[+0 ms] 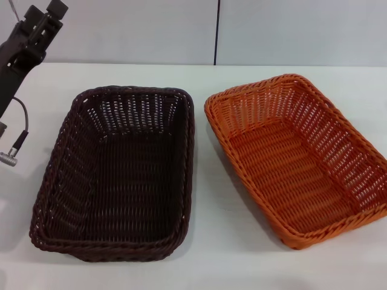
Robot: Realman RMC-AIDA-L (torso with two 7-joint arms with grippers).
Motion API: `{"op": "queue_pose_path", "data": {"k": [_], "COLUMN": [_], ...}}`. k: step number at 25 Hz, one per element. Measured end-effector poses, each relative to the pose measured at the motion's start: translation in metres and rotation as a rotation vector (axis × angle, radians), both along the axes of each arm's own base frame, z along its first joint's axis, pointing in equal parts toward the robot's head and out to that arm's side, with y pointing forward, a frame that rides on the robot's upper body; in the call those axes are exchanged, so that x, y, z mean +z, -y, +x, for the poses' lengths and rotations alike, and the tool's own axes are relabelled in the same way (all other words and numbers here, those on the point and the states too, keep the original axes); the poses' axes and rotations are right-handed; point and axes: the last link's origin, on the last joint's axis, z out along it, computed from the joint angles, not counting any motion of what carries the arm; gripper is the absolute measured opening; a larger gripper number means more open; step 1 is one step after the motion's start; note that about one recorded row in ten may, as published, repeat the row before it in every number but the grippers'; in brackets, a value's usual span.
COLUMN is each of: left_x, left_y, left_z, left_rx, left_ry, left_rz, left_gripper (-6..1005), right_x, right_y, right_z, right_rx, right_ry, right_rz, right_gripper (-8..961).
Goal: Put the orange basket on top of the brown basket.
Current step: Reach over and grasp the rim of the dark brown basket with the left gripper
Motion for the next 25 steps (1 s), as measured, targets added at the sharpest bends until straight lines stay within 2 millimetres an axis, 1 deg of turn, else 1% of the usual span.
{"op": "queue_pose_path", "data": {"k": [15,16,18,19,20,21,22,25], "left_x": [-0.002,-0.001,0.000,0.002,0.002,0.008,0.011,0.016], "left_y": [-0.002,-0.008,-0.012,-0.018,-0.018,-0.029,-0.033,-0.038], "left_z": [0.001,0.000,0.001,0.002,0.002,0.003,0.004,0.005], "left_rx": [0.004,0.019,0.026,0.043,0.043,0.082,0.095,0.119], "left_ry": [0.003,0.007,0.005,0.006,0.006,-0.005,-0.017,-0.029], "left_rz": [-0.012,-0.057,-0.085,-0.122,-0.122,-0.185,-0.204,-0.233], "left_gripper": [850,849,848,848,848,847,847,846], "right_x": [0.000,0.000,0.000,0.000,0.000,0.000,0.000,0.000], "right_y": [0.002,0.002,0.002,0.002,0.002,0.003,0.003,0.005], "right_z": [0.004,0.004,0.004,0.004,0.004,0.005,0.005,0.007], "right_rx": [-0.019,-0.019,-0.019,-0.019,-0.020,-0.021,-0.021,-0.027], "right_ry": [-0.017,-0.017,-0.017,-0.017,-0.017,-0.017,-0.017,-0.017], "right_rz": [0.013,0.013,0.013,0.013,0.013,0.013,0.013,0.012], "right_gripper": [611,612,612,612,612,612,612,612]}}
